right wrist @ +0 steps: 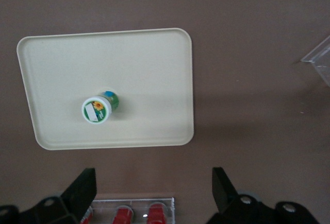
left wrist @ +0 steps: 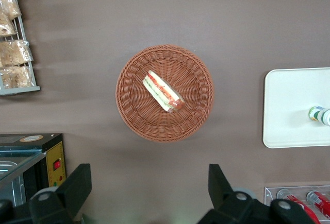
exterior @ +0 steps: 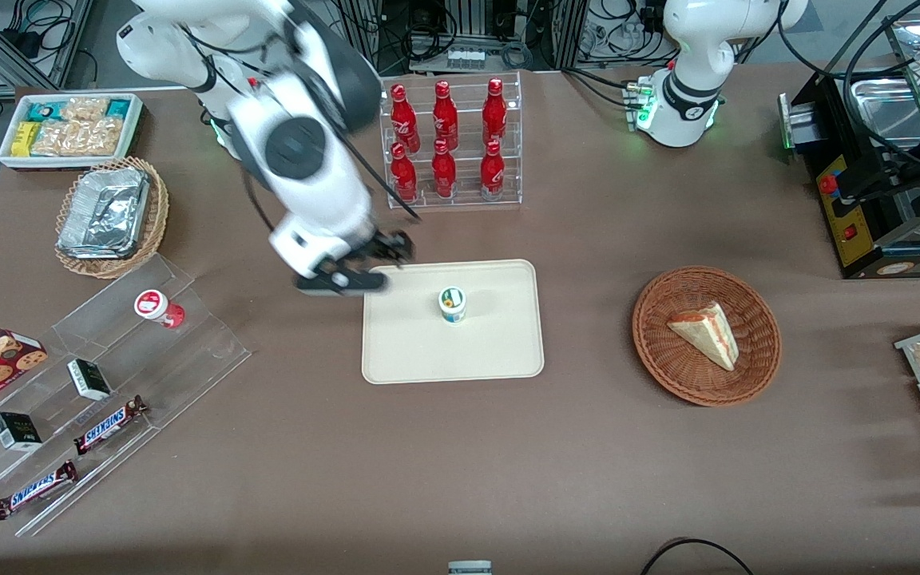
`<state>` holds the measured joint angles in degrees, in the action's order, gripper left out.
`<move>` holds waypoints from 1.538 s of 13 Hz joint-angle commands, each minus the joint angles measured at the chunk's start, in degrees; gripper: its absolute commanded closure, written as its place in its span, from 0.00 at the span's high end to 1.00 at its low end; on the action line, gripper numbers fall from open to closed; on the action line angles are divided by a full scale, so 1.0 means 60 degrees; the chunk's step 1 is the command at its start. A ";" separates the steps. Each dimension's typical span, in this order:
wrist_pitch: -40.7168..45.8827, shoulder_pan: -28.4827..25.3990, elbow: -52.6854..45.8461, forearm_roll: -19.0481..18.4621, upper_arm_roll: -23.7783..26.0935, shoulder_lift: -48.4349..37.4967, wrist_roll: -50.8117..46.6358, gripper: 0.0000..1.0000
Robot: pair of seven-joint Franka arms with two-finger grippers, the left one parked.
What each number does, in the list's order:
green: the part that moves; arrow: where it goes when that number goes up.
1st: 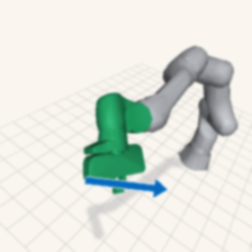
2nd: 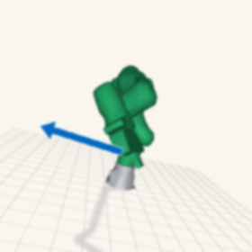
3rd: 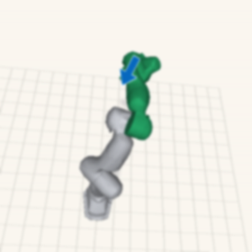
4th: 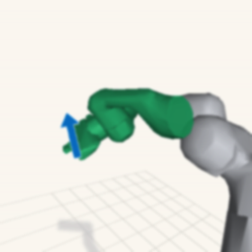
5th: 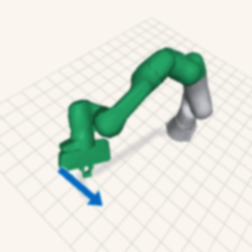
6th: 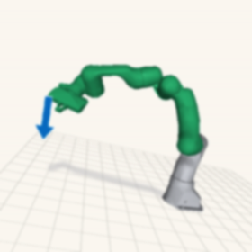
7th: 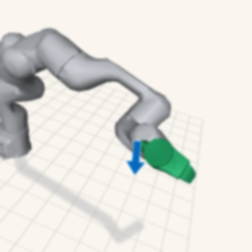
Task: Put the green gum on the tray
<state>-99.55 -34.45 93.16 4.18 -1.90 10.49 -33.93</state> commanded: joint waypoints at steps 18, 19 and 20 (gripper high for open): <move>0.2646 0.5931 -0.0102 -0.0697 -0.0049 -0.2013 0.4746 1.00; 0.2646 0.5961 -0.0190 -0.0697 -0.0078 -0.1969 0.4746 1.00; 0.2646 0.6048 -0.0220 -0.0682 -0.0122 -0.1954 0.4746 1.00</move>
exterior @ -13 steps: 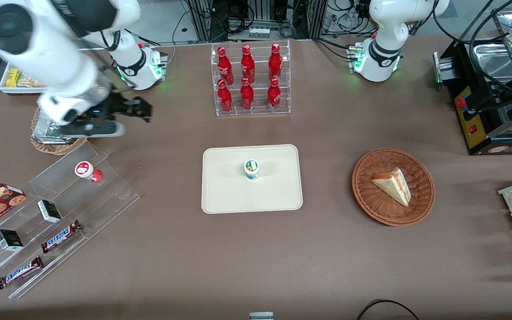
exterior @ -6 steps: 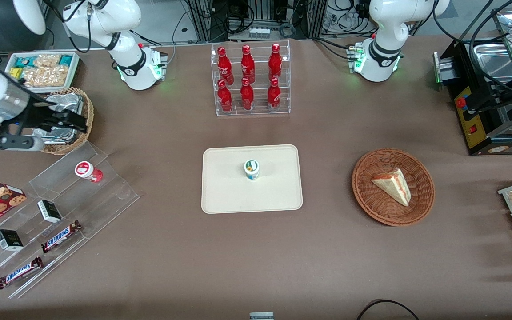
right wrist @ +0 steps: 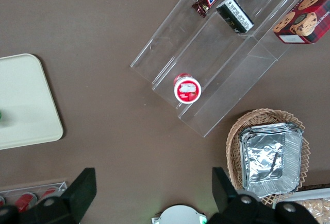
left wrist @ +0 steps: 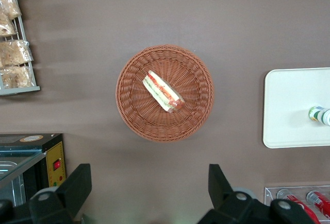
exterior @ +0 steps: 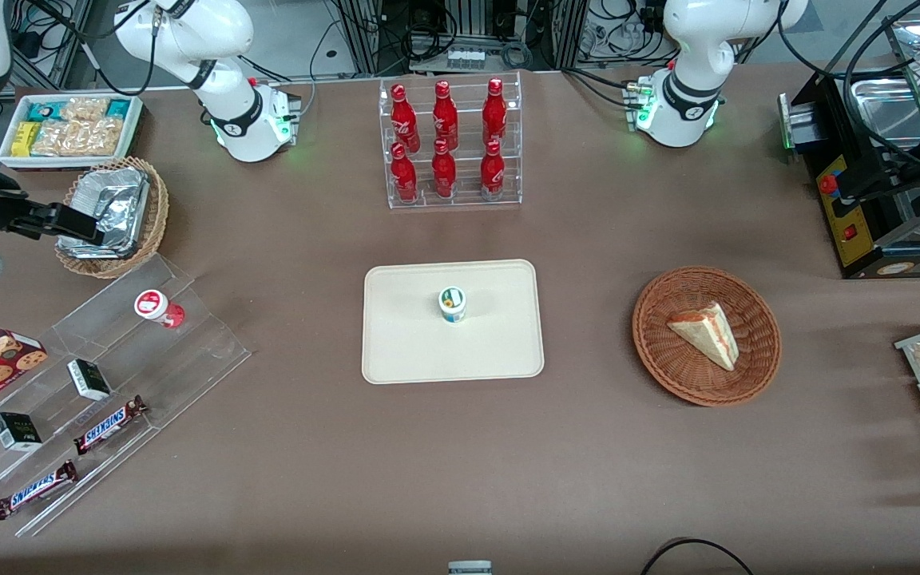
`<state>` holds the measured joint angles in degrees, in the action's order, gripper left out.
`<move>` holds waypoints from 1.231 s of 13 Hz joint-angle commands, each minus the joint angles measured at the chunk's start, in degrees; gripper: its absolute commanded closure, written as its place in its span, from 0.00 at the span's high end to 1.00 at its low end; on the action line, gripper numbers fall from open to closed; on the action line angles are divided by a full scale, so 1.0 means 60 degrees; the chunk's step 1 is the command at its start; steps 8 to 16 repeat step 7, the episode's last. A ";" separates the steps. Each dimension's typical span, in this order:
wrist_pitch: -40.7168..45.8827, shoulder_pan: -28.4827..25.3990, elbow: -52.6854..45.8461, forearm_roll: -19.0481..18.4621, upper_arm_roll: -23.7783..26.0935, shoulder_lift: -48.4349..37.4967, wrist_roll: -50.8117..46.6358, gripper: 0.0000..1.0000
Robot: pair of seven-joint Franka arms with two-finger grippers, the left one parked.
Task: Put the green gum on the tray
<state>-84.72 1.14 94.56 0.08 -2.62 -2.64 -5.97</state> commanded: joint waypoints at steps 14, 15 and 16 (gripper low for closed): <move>0.0161 0.0059 -0.0657 0.0119 -0.0091 0.0426 0.0102 1.00; 0.0161 0.0059 -0.0657 0.0119 -0.0091 0.0426 0.0102 1.00; 0.0161 0.0059 -0.0657 0.0119 -0.0091 0.0426 0.0102 1.00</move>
